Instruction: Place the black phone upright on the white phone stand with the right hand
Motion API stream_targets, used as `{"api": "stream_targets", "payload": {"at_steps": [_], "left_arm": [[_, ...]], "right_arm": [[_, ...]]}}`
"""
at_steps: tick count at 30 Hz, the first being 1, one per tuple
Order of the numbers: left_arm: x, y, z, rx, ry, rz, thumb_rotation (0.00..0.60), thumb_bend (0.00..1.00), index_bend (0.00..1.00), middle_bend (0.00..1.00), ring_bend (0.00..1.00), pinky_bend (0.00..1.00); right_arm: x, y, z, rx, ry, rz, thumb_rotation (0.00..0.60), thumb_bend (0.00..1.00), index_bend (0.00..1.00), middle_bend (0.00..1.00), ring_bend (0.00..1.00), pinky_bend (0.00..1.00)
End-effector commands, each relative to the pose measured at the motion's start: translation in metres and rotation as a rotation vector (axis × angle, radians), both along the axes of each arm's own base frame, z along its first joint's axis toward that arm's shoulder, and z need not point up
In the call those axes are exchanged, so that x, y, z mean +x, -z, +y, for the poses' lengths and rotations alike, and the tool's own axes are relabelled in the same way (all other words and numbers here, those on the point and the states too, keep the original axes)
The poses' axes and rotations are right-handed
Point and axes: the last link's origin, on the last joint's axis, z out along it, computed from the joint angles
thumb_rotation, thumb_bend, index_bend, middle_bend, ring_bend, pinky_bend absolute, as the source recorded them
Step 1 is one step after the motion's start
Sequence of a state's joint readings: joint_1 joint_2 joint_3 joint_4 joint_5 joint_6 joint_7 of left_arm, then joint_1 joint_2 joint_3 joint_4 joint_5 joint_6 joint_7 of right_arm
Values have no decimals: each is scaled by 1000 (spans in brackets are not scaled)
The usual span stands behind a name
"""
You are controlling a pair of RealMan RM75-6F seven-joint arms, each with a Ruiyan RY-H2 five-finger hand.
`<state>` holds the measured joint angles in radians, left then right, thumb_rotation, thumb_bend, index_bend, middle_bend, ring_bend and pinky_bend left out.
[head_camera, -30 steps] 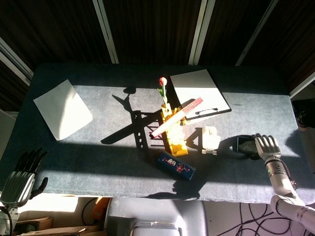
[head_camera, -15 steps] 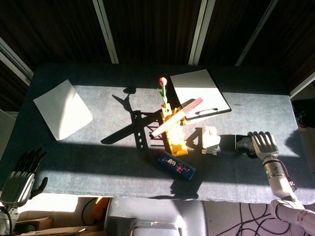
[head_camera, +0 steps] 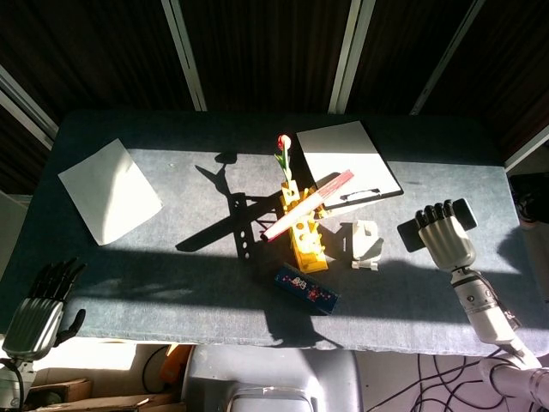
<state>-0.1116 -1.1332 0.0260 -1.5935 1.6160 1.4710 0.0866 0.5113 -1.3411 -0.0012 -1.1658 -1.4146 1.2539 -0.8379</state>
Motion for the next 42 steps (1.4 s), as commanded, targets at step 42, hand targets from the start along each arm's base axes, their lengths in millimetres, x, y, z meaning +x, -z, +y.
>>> {"api": "stream_targets", "payload": {"at_steps": [42], "left_arm": [[1, 5, 3, -9, -11, 5, 600, 406, 0, 0, 0, 34]], "right_arm": [[26, 31, -20, 275, -773, 582, 600, 436, 910, 614, 573, 355]]}}
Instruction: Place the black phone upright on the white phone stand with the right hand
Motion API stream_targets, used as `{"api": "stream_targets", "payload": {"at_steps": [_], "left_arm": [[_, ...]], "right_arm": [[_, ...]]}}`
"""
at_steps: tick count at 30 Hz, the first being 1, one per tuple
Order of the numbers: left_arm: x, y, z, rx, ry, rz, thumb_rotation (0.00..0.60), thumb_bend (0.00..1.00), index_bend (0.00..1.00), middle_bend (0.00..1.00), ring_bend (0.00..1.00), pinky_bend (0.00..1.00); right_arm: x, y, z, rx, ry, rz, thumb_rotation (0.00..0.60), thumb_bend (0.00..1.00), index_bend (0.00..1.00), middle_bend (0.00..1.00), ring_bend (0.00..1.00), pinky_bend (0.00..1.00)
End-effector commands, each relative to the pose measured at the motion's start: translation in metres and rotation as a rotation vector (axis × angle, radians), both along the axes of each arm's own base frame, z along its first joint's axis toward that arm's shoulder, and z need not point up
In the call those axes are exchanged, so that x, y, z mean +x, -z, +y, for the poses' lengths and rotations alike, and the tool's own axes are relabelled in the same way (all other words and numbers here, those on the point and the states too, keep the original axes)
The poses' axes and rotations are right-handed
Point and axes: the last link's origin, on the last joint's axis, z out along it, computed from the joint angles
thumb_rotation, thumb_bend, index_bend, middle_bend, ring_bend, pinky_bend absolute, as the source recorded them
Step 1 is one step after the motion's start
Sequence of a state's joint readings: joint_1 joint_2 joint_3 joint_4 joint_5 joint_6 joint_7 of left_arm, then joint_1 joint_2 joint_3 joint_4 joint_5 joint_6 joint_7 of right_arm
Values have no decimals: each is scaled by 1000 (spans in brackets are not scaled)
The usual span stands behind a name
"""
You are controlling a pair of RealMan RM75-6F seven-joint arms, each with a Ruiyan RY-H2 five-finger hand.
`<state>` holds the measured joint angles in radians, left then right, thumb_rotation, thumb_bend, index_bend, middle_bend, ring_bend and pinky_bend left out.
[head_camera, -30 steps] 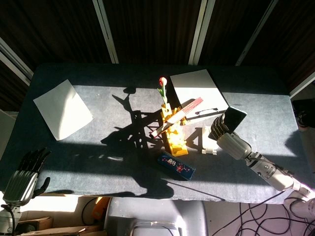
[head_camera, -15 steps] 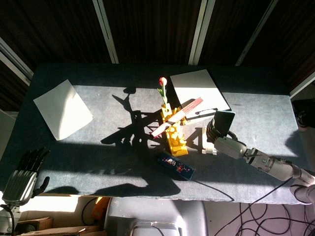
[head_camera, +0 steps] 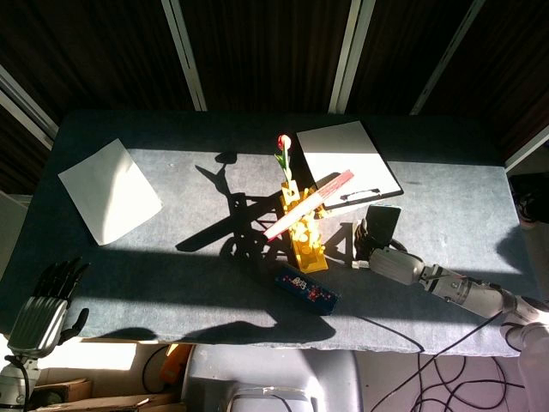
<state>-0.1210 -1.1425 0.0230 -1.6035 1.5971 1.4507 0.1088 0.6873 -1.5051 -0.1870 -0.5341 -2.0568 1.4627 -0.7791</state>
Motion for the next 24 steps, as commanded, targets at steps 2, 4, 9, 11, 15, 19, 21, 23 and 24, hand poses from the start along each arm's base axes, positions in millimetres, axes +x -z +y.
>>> {"api": "stream_targets", "payload": {"at_steps": [2, 4, 9, 11, 15, 19, 21, 23, 24], "left_arm": [[0, 0, -1, -4, 5, 1, 600, 405, 0, 0, 0, 34], [1, 1, -1, -6, 7, 1, 600, 405, 0, 0, 0, 34], [2, 2, -3, -15, 16, 4, 600, 406, 0, 0, 0, 34], [2, 3, -4, -23, 22, 7, 600, 406, 0, 0, 0, 34], [2, 4, -5, -35, 26, 8, 600, 405, 0, 0, 0, 34], [3, 4, -6, -37, 30, 6, 600, 405, 0, 0, 0, 34], [3, 3, -6, -38, 31, 5, 600, 406, 0, 0, 0, 34], [3, 3, -7, -40, 32, 4, 600, 406, 0, 0, 0, 34], [3, 3, -7, -41, 33, 4, 600, 406, 0, 0, 0, 35]], "right_arm": [[-2, 0, 1, -7, -30, 40, 600, 436, 910, 614, 578, 344], [-3, -1, 1, -13, -31, 46, 600, 436, 910, 614, 580, 342], [-7, -2, 0, -46, -19, 62, 600, 436, 910, 615, 583, 323], [-8, -1, 0, -60, -8, 62, 600, 436, 910, 614, 583, 320], [-7, 8, 2, -62, -9, 72, 600, 436, 910, 614, 583, 319], [-6, 12, 2, -66, -3, 77, 600, 436, 910, 614, 583, 315], [-6, 14, 3, -65, 0, 84, 600, 436, 910, 614, 583, 315], [-7, 17, 4, -64, 8, 84, 600, 436, 910, 614, 583, 315], [-7, 18, 5, -61, 9, 84, 600, 436, 910, 614, 583, 315]]}}
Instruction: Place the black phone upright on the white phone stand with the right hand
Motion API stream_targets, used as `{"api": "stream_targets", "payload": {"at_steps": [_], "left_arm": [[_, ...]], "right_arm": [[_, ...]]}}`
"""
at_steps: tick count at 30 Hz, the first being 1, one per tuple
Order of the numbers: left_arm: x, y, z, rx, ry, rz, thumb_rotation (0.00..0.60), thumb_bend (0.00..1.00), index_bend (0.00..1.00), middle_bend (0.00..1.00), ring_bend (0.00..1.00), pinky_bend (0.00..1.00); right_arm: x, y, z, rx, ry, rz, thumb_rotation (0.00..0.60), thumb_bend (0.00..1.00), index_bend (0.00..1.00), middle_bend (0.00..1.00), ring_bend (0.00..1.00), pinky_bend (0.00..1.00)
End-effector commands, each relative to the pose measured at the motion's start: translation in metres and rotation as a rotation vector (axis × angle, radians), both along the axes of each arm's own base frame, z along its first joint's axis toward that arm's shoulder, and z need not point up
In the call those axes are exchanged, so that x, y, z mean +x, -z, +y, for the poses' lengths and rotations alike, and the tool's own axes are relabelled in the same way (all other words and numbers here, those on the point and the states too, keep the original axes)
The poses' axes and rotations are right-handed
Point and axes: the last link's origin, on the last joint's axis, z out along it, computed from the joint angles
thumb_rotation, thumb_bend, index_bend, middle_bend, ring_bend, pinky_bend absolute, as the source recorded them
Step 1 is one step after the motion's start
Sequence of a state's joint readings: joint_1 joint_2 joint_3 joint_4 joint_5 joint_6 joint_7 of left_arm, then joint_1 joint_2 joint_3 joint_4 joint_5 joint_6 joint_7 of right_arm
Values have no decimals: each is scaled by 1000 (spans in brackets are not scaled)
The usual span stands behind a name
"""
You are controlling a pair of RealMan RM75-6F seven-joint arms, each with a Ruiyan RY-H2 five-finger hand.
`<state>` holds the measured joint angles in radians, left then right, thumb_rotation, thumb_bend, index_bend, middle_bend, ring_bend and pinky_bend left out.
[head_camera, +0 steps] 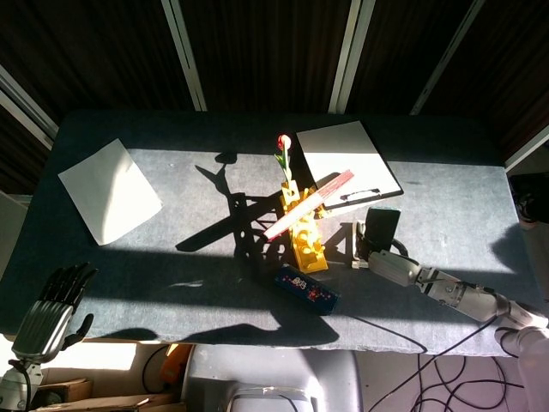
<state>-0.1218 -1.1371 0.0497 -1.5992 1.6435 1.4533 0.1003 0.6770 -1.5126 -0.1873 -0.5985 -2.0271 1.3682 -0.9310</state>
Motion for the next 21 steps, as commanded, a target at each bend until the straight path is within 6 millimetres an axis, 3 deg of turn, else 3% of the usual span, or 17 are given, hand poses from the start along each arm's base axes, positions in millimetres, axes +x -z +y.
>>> {"api": "stream_targets", "payload": {"at_steps": [1, 21], "left_arm": [[0, 0, -1, -3, 2, 0, 600, 406, 0, 0, 0, 34], [3, 6, -3, -33, 20, 10, 600, 405, 0, 0, 0, 34]], "right_arm": [[0, 3, 1, 5, 4, 0, 600, 436, 910, 614, 583, 315], [-3, 18, 8, -6, 28, -24, 600, 436, 910, 614, 583, 315]]}}
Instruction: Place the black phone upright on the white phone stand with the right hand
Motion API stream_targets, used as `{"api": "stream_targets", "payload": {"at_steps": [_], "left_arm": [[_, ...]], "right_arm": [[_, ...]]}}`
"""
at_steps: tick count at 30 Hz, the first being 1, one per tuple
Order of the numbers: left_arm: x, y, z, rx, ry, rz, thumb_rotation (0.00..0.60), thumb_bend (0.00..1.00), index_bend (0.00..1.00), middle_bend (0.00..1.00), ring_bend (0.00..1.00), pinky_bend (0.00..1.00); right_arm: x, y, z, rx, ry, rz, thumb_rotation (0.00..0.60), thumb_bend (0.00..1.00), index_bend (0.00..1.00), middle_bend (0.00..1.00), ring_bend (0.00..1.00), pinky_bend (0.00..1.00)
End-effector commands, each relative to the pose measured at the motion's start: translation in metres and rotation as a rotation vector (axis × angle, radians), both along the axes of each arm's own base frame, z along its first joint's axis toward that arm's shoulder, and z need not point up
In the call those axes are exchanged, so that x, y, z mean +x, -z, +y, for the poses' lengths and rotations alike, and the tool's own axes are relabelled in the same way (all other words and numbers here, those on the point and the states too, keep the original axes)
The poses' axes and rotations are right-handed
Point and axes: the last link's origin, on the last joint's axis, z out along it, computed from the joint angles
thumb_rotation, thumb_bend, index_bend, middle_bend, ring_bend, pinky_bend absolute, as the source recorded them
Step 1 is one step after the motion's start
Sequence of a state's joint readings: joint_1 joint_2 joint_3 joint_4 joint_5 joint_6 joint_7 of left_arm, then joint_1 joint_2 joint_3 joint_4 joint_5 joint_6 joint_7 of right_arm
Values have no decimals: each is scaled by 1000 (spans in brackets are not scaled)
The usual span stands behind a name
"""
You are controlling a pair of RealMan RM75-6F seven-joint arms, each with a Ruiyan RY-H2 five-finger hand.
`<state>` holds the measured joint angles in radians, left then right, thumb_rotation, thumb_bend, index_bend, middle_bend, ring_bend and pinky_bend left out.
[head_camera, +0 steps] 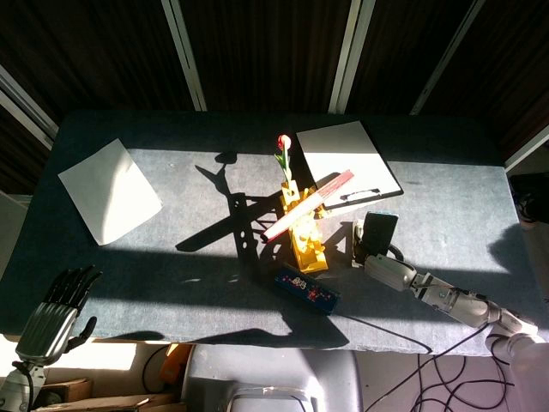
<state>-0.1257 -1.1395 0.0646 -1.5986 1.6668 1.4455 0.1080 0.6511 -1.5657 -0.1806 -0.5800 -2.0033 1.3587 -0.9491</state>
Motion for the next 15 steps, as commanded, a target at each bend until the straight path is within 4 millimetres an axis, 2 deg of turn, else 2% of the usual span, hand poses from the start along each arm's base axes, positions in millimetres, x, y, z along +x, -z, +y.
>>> {"api": "stream_targets", "payload": {"at_steps": [1, 15], "left_arm": [[1, 1, -1, -5, 4, 3, 600, 405, 0, 0, 0, 34], [1, 1, -2, -5, 6, 4, 600, 404, 0, 0, 0, 34]], "right_arm": [[0, 2, 1, 9, -3, 1, 600, 436, 910, 614, 583, 315], [0, 8, 5, 23, 8, -4, 600, 436, 910, 614, 583, 315]]}}
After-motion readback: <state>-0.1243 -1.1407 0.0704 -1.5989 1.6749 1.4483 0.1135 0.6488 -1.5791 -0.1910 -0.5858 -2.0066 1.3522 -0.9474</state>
